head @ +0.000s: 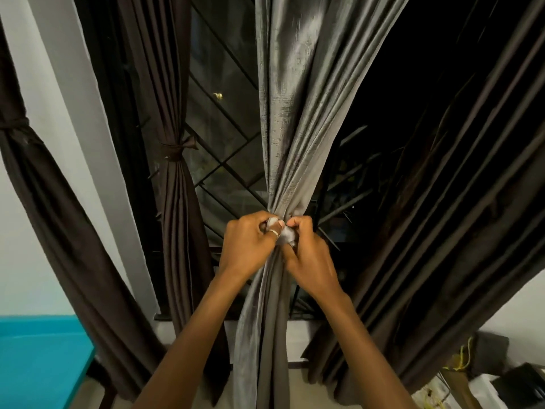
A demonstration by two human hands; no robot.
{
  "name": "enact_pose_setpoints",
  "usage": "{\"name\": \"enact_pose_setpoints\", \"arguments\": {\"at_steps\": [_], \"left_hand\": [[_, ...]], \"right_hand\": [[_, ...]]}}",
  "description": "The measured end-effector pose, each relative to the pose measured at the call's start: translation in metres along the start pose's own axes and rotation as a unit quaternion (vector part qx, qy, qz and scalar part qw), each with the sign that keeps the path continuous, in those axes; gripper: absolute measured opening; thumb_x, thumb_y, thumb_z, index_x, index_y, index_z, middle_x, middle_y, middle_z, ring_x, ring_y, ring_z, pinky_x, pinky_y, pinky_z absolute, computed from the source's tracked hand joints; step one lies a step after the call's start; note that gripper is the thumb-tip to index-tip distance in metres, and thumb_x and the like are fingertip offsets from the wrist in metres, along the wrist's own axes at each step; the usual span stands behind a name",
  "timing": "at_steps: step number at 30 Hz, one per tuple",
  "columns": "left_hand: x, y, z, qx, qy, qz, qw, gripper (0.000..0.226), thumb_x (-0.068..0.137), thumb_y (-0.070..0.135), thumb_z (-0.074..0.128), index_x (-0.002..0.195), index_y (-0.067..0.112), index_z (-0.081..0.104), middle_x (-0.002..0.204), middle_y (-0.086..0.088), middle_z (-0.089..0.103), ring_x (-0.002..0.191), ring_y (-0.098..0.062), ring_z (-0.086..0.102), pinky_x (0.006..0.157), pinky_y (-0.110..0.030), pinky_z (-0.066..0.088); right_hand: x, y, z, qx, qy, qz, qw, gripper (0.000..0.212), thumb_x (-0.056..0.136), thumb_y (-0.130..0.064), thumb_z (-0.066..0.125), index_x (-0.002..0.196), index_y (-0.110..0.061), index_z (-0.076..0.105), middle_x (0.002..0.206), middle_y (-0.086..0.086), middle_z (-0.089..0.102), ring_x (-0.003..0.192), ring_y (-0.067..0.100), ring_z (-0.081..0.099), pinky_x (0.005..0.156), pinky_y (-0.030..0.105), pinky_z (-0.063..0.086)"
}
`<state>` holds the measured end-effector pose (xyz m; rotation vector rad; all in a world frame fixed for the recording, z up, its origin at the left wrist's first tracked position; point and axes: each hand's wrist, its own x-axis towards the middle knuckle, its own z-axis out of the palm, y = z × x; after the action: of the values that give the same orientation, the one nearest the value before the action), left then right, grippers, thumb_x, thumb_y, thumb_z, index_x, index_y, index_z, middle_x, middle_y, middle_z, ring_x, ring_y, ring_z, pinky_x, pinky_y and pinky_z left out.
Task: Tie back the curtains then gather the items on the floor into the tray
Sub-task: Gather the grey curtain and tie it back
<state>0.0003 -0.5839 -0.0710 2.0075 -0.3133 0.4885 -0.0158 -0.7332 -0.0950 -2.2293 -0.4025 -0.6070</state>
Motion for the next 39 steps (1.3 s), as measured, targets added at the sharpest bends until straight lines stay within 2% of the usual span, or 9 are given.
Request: {"name": "enact_pose_setpoints", "arguments": {"at_steps": [3,6,12,18,23,27,31,36,39], "left_hand": [[-0.005,-0.001,0.005,-0.015,0.0,-0.02,1.0,0.013,0.095,0.032,0.067,0.095,0.024,0.077,0.072,0.009,0.074,0.066,-0.005,0.07,0.066,-0.038,0.061],[-0.008,-0.001,0.007,-0.042,0.009,-0.049,0.998,0.013,0.094,0.03,0.068,0.091,0.023,0.078,0.071,0.006,0.074,0.066,-0.008,0.072,0.066,-0.041,0.062],[-0.008,-0.001,0.012,-0.111,0.003,-0.093,0.99,0.011,0.094,0.027,0.071,0.096,0.019,0.077,0.078,0.003,0.076,0.069,-0.009,0.075,0.07,-0.041,0.064],[-0.017,0.006,0.019,-0.274,0.006,-0.168,0.947,0.013,0.091,0.018,0.074,0.104,0.013,0.074,0.087,-0.004,0.078,0.081,-0.016,0.076,0.073,-0.028,0.062],[-0.025,0.008,0.023,-0.359,0.016,-0.2,0.912,0.016,0.09,0.012,0.075,0.106,0.011,0.076,0.092,-0.009,0.078,0.089,-0.019,0.076,0.079,-0.026,0.061],[-0.03,0.008,0.024,-0.385,0.037,-0.206,0.899,0.02,0.088,0.01,0.076,0.108,0.01,0.076,0.094,-0.008,0.078,0.09,-0.017,0.076,0.077,-0.024,0.06],[-0.027,0.006,0.025,-0.379,0.053,-0.2,0.902,0.015,0.085,0.009,0.078,0.098,0.017,0.077,0.09,-0.008,0.078,0.086,-0.018,0.076,0.073,-0.022,0.059],[-0.022,0.0,0.022,-0.343,0.051,-0.189,0.919,0.017,0.084,0.01,0.08,0.1,0.014,0.077,0.088,-0.002,0.079,0.087,-0.015,0.076,0.074,-0.021,0.059],[-0.019,-0.007,0.015,-0.329,0.048,-0.187,0.925,0.019,0.083,0.008,0.08,0.101,0.009,0.078,0.087,0.0,0.079,0.086,-0.015,0.076,0.072,-0.02,0.058]], "right_hand": [[-0.016,-0.001,0.017,-0.05,0.115,-0.035,0.991,0.023,0.1,-0.017,0.06,0.119,-0.025,0.052,0.107,-0.001,0.063,0.081,0.009,0.062,0.063,0.027,0.05],[-0.02,0.002,0.021,-0.102,0.18,-0.02,0.978,0.019,0.099,-0.022,0.066,0.118,-0.021,0.066,0.128,0.006,0.048,0.078,0.006,0.058,0.059,0.02,0.05],[-0.02,0.012,0.009,-0.112,0.181,-0.062,0.975,0.024,0.094,-0.011,0.072,0.117,-0.007,0.067,0.114,0.006,0.062,0.09,0.01,0.065,0.074,0.018,0.055],[-0.026,0.017,0.003,-0.114,0.192,-0.07,0.972,0.02,0.093,0.0,0.069,0.112,-0.004,0.07,0.11,0.007,0.069,0.1,0.009,0.064,0.093,0.008,0.045],[-0.024,0.022,-0.004,-0.061,0.191,-0.039,0.979,0.018,0.092,-0.001,0.07,0.109,-0.007,0.073,0.108,0.002,0.071,0.102,0.013,0.066,0.091,0.027,0.054],[-0.022,0.024,-0.011,-0.005,0.166,-0.006,0.986,0.016,0.094,-0.004,0.069,0.107,-0.011,0.074,0.106,-0.006,0.067,0.1,-0.001,0.064,0.087,0.016,0.051],[-0.019,0.023,-0.016,0.012,0.156,0.021,0.987,0.015,0.095,-0.006,0.068,0.105,-0.015,0.074,0.104,-0.01,0.067,0.1,-0.003,0.063,0.087,0.014,0.05],[-0.012,0.035,-0.02,0.081,0.197,0.095,0.972,0.017,0.095,-0.009,0.066,0.102,-0.023,0.074,0.103,-0.007,0.07,0.096,0.01,0.07,0.087,0.039,0.059],[-0.01,0.044,-0.023,0.09,0.211,0.127,0.965,0.018,0.096,-0.009,0.065,0.102,-0.023,0.073,0.102,-0.005,0.071,0.094,0.012,0.071,0.085,0.044,0.06]]}}
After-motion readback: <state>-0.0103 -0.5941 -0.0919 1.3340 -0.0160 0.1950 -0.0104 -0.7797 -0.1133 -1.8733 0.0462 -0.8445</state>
